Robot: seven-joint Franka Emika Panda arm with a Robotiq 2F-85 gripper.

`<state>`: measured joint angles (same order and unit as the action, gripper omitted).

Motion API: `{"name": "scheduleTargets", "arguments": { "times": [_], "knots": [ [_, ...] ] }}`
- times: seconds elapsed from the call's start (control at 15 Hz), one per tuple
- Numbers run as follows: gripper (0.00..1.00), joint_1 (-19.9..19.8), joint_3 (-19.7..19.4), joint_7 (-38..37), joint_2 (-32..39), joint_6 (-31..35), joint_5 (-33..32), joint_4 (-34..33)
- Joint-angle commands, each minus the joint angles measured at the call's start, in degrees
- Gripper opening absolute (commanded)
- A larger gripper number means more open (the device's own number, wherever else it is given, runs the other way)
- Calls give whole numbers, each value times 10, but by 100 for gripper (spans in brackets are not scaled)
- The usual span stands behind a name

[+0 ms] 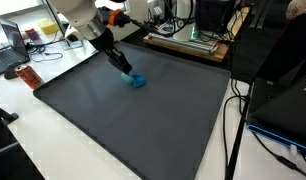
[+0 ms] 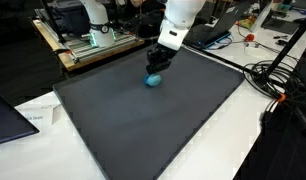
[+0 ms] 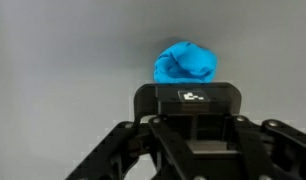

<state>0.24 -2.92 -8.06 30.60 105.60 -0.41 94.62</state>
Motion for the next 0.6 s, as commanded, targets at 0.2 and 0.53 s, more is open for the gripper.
{"name": "scheduleTargets", "arguments": {
  "times": [0.2,0.53],
  "knots": [
    [22,-1,2,22,-67,3,-16,74],
    [22,-1,9,62,-93,3,-26,108]
  ]
}}
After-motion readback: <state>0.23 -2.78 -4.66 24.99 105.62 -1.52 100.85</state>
